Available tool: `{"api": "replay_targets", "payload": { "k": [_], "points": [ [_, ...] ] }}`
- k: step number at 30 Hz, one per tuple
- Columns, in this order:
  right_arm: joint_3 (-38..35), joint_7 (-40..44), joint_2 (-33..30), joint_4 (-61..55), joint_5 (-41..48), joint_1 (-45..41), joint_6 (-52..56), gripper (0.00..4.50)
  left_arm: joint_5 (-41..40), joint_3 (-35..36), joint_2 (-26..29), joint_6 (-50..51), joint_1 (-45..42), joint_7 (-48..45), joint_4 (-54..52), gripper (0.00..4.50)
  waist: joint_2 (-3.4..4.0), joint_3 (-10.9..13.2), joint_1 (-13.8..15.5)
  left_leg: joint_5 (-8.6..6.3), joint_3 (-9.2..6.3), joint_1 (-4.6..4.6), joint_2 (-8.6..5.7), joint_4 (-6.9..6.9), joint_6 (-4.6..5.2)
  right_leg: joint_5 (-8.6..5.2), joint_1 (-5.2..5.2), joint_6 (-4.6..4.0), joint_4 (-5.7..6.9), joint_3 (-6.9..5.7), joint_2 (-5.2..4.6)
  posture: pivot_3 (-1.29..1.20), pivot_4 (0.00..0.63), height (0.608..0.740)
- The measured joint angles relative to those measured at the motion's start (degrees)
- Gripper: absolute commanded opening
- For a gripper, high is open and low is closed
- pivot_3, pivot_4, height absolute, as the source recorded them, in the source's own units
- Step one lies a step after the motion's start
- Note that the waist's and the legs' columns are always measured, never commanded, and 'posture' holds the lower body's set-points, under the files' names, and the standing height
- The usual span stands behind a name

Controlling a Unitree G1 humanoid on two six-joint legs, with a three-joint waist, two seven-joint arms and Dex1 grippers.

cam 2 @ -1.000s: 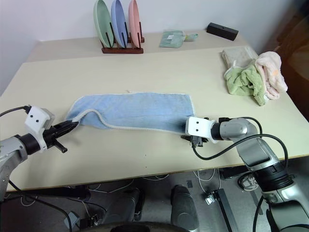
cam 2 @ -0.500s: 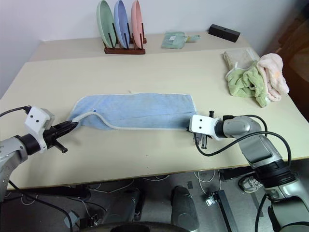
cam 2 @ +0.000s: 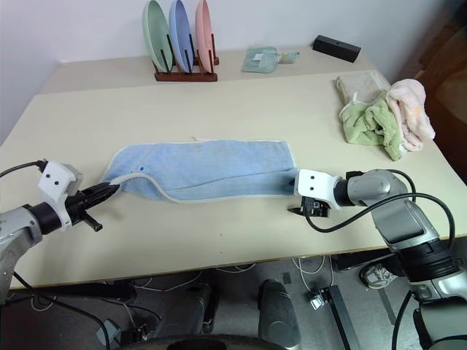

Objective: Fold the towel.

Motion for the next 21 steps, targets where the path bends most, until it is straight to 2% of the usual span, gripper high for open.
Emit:
{"api": "replay_targets", "payload": {
  "k": [5, 11, 12, 13, 18, 21],
  "points": [
    [1.02, -4.72, 2.66, 6.09, -3.51, -2.63, -6.73, 3.33, -0.08, 0.02, 0.01, 0.03, 0.09, 0.00, -0.06, 0.00, -0.15, -0.09, -0.04, 0.00, 0.03, 0.38, 0.04, -0.11, 0.00, 0.00, 0.38, -0.02, -0.10, 0.01, 0.03, 0.00, 0.150, 0.740],
    [1.16, -7.12, 5.10, 10.95, -4.26, -4.87, -8.50, 3.33, -0.15, 0.02, 0.01, 0.07, 0.44, -0.04, -0.54, 0.00, -0.32, -0.21, -0.01, 0.00, 0.01, 0.43, 0.05, -0.13, 0.00, 0.00, 0.44, -0.03, -0.11, 0.01, 0.05, 0.00, 0.150, 0.740],
    [1.18, -7.19, 5.47, 11.54, -4.26, -5.19, -8.49, 2.80, -0.15, 0.02, 0.01, 0.08, 0.46, -0.05, -0.64, 0.00, -0.35, -0.23, -0.01, 0.00, 0.01, 0.44, 0.05, -0.13, 0.00, 0.00, 0.44, -0.03, -0.11, 0.01, 0.05, 0.00, 0.150, 0.740],
    [1.24, -7.21, 5.71, 11.90, -4.26, -5.30, -8.50, 2.55, -0.17, 0.02, 0.01, 0.08, 0.47, -0.07, -0.76, 0.00, -0.35, -0.24, 0.00, 0.00, 0.01, 0.44, 0.06, -0.13, 0.00, 0.00, 0.44, -0.03, -0.11, 0.01, 0.06, 0.00, 0.150, 0.740],
    [1.88, -7.34, 5.88, 12.72, -5.39, -5.40, -8.46, 0.02, -0.18, 0.13, 0.04, 0.09, 0.73, -0.20, -0.88, 0.00, -0.34, -0.23, 0.08, 0.00, 0.01, 0.42, 0.05, -0.14, 0.00, 0.00, 0.44, -0.03, -0.13, 0.01, 0.05, 0.00, 0.150, 0.740],
    [1.91, -7.49, 5.74, 12.46, -5.95, -5.49, -8.39, 0.02, -0.18, 0.16, 0.05, 0.09, 0.99, -0.39, -0.89, 0.00, -0.33, -0.23, 0.17, 0.00, 0.01, 0.40, 0.04, -0.16, 0.00, 0.00, 0.43, -0.03, -0.19, 0.01, 0.04, 0.00, 0.150, 0.740]
  ]
}}
